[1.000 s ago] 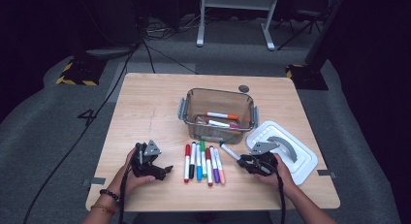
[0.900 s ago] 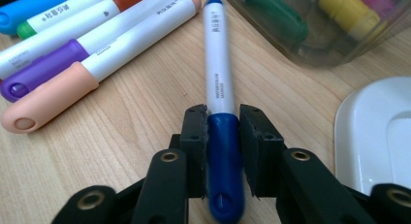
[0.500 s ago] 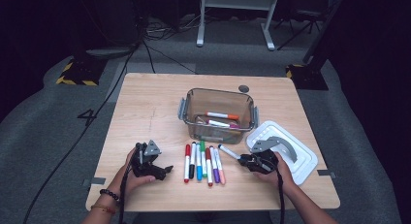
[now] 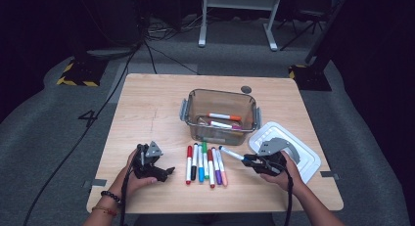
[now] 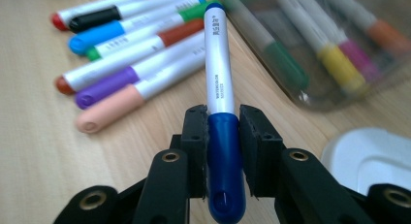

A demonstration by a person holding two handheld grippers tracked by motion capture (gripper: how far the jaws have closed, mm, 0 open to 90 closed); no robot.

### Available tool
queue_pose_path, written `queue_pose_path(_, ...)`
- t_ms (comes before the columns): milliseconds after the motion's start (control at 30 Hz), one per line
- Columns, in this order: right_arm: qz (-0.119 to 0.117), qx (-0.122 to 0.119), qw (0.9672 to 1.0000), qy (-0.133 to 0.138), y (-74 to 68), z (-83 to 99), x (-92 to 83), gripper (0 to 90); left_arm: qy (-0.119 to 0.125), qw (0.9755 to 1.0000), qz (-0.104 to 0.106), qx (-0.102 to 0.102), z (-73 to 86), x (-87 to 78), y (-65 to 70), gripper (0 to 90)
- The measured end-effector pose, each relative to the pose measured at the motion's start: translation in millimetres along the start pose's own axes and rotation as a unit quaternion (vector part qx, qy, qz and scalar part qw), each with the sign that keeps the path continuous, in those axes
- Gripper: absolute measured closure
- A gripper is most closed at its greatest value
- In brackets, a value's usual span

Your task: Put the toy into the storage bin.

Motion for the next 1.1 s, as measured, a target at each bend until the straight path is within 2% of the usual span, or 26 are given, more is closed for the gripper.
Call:
queue_pose_path(267, -0.036, -0.043, 0.9978, 0.035, -12.4, -29.7, -18.0, 74.2, 0.0, 1.0, 0.0, 0.0, -0.1, 0.1, -0.1, 5.9)
queue_pose_path(433, -0.041, -0.058, 0.9961, 0.052, -8.3, -47.8, -29.6, 74.2, 0.0, 1.0, 0.0, 0.0, -0.2, 0.2, -0.1, 5.9)
queue_pose_path(533, -0.036, -0.069, 0.9954, 0.055, 0.6, -61.9, -37.0, 74.2, 0.0, 1.0, 0.0, 0.0, -0.2, 0.1, -0.1, 5.9)
queue_pose_path(767, -0.038, -0.074, 0.995, 0.055, 24.3, -90.0, -46.3, 74.2, 0.0, 1.0, 0.0, 0.0, -0.1, 0.1, 0.0, 5.9)
queue_pose_path(1100, -0.027, -0.096, 0.9946, 0.027, 56.4, -118.5, -36.6, 74.2, 0.0, 1.0, -0.001, 0.0, -0.1, 0.1, 0.0, 5.9)
Point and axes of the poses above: each handheld gripper's, and its own axes: x roughly forward along the jaws, z roughly out of its underside, y roughly to its right, the point moved 4 cm from there along x, roughly forward along the jaws, and after that the axes turned 1 degree about -x, right-handed, at the moved point
